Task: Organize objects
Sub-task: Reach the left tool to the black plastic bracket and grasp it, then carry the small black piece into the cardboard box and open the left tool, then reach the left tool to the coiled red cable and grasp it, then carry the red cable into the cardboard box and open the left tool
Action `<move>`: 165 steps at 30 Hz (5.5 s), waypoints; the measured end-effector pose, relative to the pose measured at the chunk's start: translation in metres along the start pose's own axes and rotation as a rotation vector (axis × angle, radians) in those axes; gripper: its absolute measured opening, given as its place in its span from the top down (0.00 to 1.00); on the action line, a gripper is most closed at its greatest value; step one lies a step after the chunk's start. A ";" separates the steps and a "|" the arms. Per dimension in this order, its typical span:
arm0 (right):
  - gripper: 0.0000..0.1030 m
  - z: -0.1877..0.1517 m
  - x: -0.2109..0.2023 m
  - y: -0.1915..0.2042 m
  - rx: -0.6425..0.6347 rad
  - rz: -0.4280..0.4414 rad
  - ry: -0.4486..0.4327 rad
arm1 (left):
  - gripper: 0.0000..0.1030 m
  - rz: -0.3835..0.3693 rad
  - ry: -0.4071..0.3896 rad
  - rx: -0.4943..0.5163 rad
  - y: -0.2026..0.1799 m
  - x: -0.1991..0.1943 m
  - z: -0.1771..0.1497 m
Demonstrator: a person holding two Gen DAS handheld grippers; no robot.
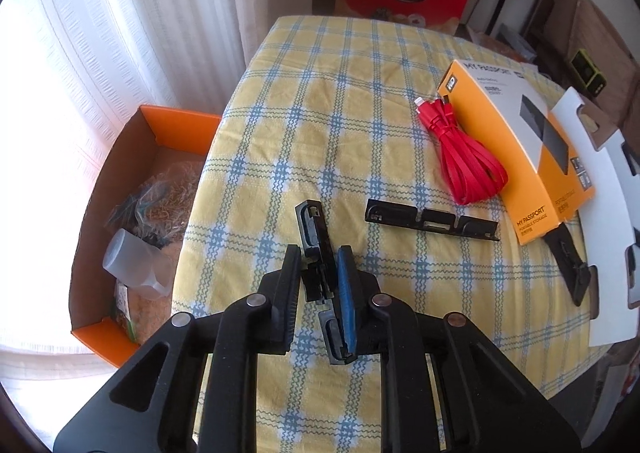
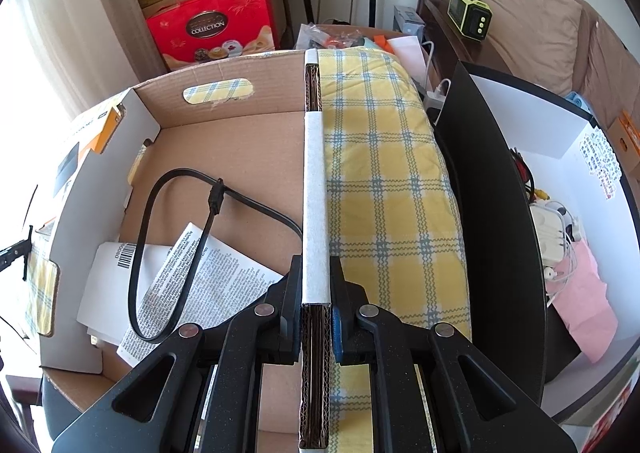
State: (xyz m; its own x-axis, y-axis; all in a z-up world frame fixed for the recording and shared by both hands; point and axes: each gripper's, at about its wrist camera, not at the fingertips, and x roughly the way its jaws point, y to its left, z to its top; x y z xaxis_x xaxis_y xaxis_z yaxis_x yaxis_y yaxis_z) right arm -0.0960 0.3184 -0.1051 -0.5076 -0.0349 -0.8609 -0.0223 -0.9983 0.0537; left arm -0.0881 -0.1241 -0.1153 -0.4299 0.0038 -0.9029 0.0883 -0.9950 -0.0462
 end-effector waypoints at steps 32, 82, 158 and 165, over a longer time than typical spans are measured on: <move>0.91 0.001 0.002 -0.003 0.016 0.018 0.012 | 0.83 -0.508 0.020 0.301 -0.230 -0.064 0.010; 0.91 0.000 0.005 -0.003 0.017 0.015 0.020 | 0.24 -0.309 0.007 -0.164 -0.011 0.006 0.049; 0.88 0.001 0.001 -0.008 0.073 0.068 0.027 | 0.74 -0.656 0.125 0.463 -0.299 -0.059 -0.038; 0.88 0.003 -0.006 -0.011 0.078 0.072 0.014 | 0.73 -0.648 0.149 0.465 -0.310 -0.049 -0.040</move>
State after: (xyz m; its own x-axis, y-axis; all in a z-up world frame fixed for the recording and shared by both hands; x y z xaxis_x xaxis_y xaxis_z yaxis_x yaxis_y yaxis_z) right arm -0.0948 0.3300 -0.0988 -0.4980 -0.1077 -0.8604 -0.0539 -0.9865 0.1546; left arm -0.0580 0.1887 -0.0740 -0.1406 0.5745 -0.8064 -0.5339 -0.7299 -0.4269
